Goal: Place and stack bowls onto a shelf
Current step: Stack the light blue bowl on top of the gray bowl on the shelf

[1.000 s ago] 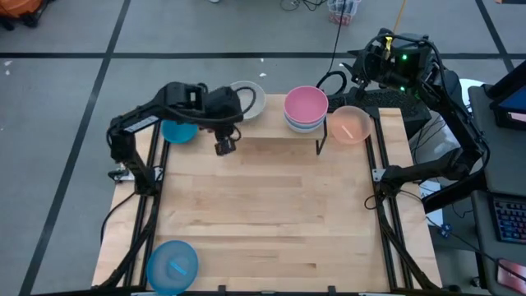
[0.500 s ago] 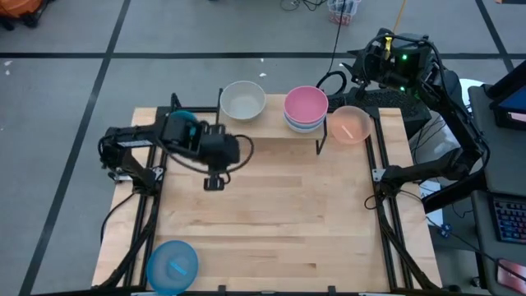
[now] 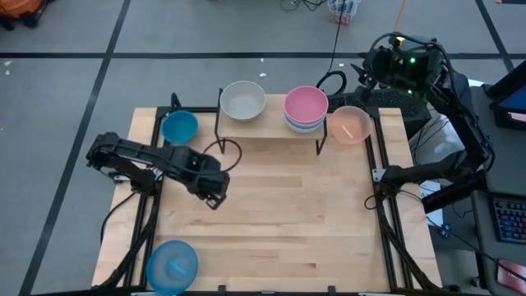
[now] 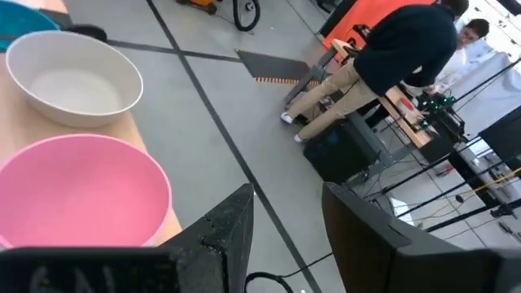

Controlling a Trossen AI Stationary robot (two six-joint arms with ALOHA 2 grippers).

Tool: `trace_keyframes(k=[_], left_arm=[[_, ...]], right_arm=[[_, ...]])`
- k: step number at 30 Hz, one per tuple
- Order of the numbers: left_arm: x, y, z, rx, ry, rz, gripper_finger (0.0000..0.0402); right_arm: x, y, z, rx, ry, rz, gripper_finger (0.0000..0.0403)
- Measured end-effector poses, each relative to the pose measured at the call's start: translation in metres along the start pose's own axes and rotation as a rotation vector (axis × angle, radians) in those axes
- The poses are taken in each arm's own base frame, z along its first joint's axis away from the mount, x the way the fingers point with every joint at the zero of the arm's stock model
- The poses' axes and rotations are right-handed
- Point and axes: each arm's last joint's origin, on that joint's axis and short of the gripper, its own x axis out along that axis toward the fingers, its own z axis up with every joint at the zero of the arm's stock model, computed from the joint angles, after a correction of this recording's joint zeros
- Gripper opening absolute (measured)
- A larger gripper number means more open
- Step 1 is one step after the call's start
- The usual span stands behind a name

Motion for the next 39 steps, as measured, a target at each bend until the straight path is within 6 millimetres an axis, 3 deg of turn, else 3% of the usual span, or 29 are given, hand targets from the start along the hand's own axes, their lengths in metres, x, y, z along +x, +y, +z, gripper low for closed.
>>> trace_keyframes(k=[5, 11, 15, 22, 39], left_arm=[[0.011, -0.009, -0.016, -0.430, 0.112, -0.003, 0.0058], [0.020, -0.020, -0.040, -0.806, 0.186, 0.018, 0.0058], [0.030, -0.028, -0.061, -0.965, 0.187, 0.023, 0.0058], [0.066, -0.035, -0.087, -0.964, 0.305, 0.172, 0.0058], [0.120, -0.037, -0.102, -0.951, 0.386, 0.198, 0.0058]], right_arm=[[-0.006, -0.002, 0.001, -0.020, -0.028, -0.016, 0.0141], [-0.012, -0.005, 0.002, -0.031, -0.060, -0.035, 0.0141], [-0.013, -0.005, 0.002, -0.032, -0.062, -0.037, 0.0141], [-0.014, -0.005, 0.001, -0.029, -0.067, -0.036, 0.0141], [-0.014, -0.005, 0.002, 0.015, -0.067, -0.033, 0.0141]])
